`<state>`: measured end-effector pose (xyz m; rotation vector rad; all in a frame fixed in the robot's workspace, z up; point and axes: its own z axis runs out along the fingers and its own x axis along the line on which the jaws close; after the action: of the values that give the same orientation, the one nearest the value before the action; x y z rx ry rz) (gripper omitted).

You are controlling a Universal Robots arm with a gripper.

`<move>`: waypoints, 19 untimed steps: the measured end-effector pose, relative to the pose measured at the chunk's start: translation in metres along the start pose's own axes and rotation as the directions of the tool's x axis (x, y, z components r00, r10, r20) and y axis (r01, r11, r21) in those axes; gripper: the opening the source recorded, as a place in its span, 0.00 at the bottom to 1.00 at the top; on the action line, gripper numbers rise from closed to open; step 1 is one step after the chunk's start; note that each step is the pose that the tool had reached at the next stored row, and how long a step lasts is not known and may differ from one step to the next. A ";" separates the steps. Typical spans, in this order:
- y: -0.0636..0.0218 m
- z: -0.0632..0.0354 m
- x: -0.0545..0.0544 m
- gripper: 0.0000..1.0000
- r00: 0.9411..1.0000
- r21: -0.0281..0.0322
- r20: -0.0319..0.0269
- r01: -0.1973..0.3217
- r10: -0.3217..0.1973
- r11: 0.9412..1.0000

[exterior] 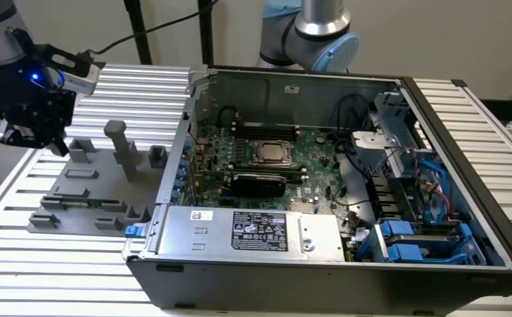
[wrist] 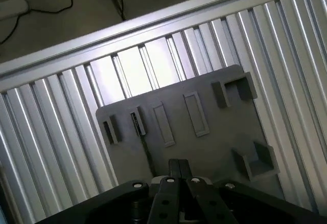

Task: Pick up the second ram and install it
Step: 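Pick up the second ram and move it above second insertion slot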

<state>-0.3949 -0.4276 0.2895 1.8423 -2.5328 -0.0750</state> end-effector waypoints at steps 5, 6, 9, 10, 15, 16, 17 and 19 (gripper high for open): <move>-0.0003 0.0046 0.000 0.11 0.997 -0.002 -0.004 0.080 -0.080 0.997; -0.0004 0.0057 0.000 0.11 0.996 -0.002 -0.005 0.089 -0.089 0.996; -0.0014 0.0095 0.001 0.11 0.994 -0.002 -0.009 0.107 -0.107 0.994; -0.0022 0.0105 0.001 0.11 0.994 -0.001 -0.010 0.110 -0.110 0.994; -0.0080 0.0151 0.003 0.11 0.993 -0.002 -0.012 0.121 -0.121 0.993; -0.0092 0.0161 0.003 0.11 0.992 -0.002 -0.012 0.123 -0.123 0.992; -0.0105 0.0170 0.004 0.11 0.992 -0.002 -0.012 0.125 -0.125 0.992; -0.0131 0.0191 0.004 0.11 0.991 -0.002 -0.012 0.131 -0.131 0.991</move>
<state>-0.3845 -0.4352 0.2697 2.0003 -2.4009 -0.0657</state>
